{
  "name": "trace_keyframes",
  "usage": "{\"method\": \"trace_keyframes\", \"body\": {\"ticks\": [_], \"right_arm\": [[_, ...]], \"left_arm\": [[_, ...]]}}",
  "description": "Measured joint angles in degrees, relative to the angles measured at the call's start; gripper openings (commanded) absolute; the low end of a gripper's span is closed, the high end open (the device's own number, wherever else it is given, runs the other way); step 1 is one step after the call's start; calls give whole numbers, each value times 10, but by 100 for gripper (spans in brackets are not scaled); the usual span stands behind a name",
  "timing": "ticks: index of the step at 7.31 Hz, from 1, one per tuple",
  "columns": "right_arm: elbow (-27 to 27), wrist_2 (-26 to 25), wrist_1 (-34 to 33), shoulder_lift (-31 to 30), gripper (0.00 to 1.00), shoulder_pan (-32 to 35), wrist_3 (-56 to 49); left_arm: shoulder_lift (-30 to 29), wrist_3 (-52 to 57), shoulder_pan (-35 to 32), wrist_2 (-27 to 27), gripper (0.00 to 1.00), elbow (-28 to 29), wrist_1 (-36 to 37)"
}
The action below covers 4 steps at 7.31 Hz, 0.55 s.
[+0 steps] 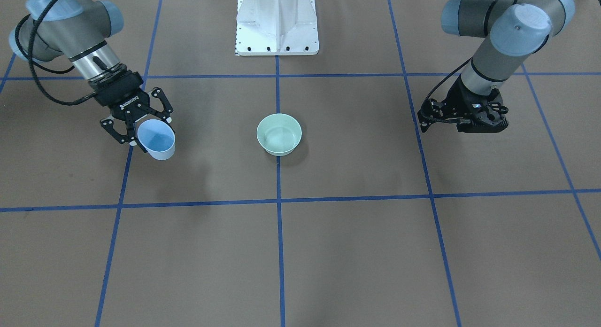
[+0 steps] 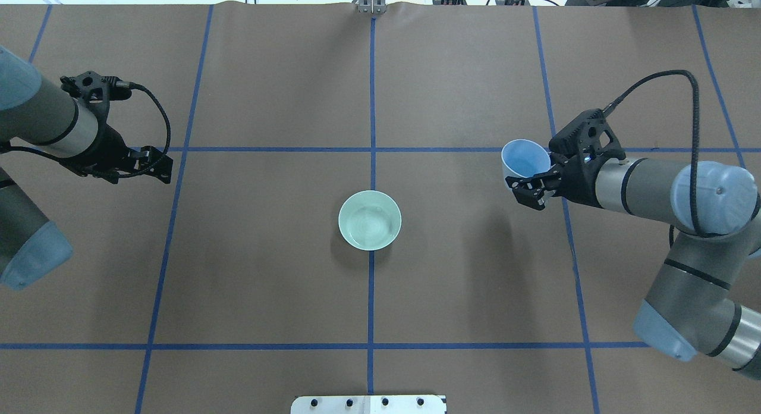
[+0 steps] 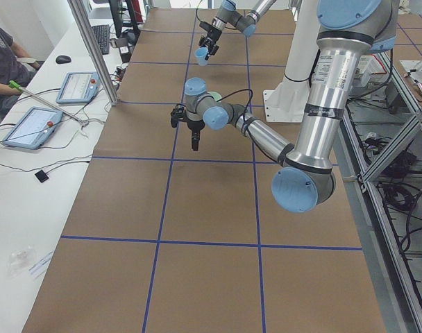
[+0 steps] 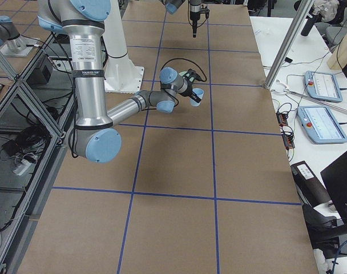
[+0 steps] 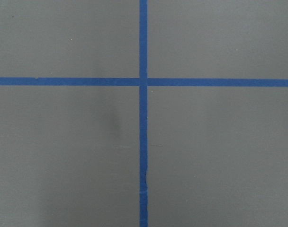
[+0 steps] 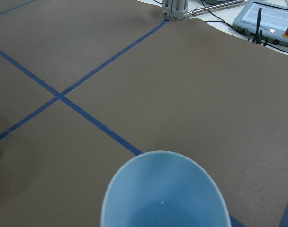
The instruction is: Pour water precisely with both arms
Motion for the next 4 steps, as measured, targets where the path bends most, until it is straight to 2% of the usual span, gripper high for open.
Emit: {"method": "trace_keyframes", "body": {"ticks": [4], "right_arm": [[21, -46, -280, 156, 39, -85, -14]], "left_arm": [[-2, 6, -1, -1, 100, 17, -1]]}}
